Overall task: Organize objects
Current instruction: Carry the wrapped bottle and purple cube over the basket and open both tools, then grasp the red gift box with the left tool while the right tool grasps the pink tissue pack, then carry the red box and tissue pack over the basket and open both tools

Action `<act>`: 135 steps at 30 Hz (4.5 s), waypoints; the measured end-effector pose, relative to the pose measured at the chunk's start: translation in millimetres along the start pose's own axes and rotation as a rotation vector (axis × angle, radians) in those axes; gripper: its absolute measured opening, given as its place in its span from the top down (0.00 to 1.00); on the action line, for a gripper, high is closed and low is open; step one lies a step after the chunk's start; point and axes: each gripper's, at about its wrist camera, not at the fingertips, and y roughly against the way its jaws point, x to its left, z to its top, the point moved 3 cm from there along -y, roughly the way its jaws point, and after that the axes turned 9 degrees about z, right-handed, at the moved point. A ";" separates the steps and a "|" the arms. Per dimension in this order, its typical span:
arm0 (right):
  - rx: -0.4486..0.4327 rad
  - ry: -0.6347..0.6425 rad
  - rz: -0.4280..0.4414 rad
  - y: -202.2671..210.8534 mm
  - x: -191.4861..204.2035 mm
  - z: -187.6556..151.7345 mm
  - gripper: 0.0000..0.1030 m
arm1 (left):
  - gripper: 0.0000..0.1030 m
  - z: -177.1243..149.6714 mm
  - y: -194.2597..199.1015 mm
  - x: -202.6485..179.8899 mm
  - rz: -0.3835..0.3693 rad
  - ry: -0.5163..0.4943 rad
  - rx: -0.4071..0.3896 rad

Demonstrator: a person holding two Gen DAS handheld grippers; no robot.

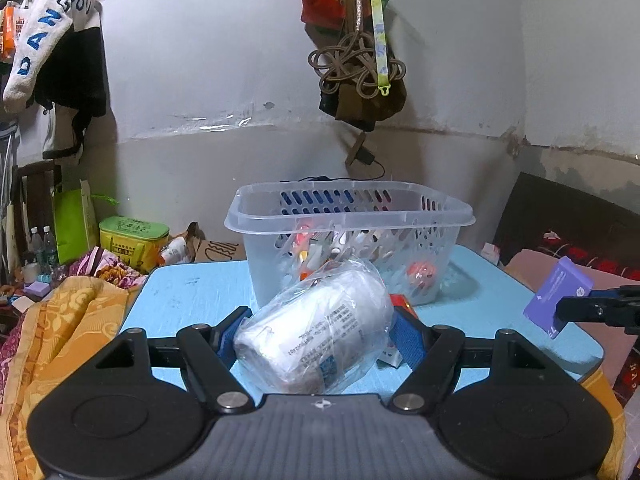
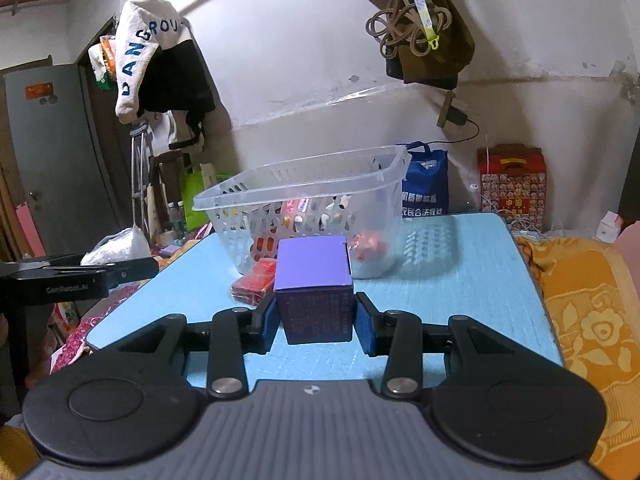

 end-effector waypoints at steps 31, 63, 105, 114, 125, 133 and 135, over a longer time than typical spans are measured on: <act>-0.013 -0.004 -0.068 -141.1 -45.7 123.3 0.12 | 0.24 114.8 -163.6 -23.4 0.022 0.084 0.131; 0.105 -0.041 -0.062 -94.0 -8.8 -19.9 0.00 | 0.48 -12.2 -95.0 -44.0 0.018 -0.045 0.200; 0.133 0.048 -0.078 -27.8 3.7 -21.4 0.42 | 0.48 -39.1 -37.9 -1.5 0.019 -0.048 0.205; 0.074 0.039 -0.067 -19.1 -0.7 -13.9 0.42 | 0.48 -25.9 -27.1 -4.6 0.018 -0.040 0.135; -0.054 0.064 -0.058 -10.3 4.0 18.8 0.41 | 0.48 -9.4 -23.7 -12.5 -0.003 -0.016 0.080; -0.105 0.072 -0.041 -11.6 11.2 39.2 0.41 | 0.48 15.3 -18.6 0.5 -0.011 0.073 0.032; -0.116 0.072 -0.036 -13.2 11.9 45.6 0.41 | 0.48 21.2 -18.9 0.9 -0.016 0.081 0.024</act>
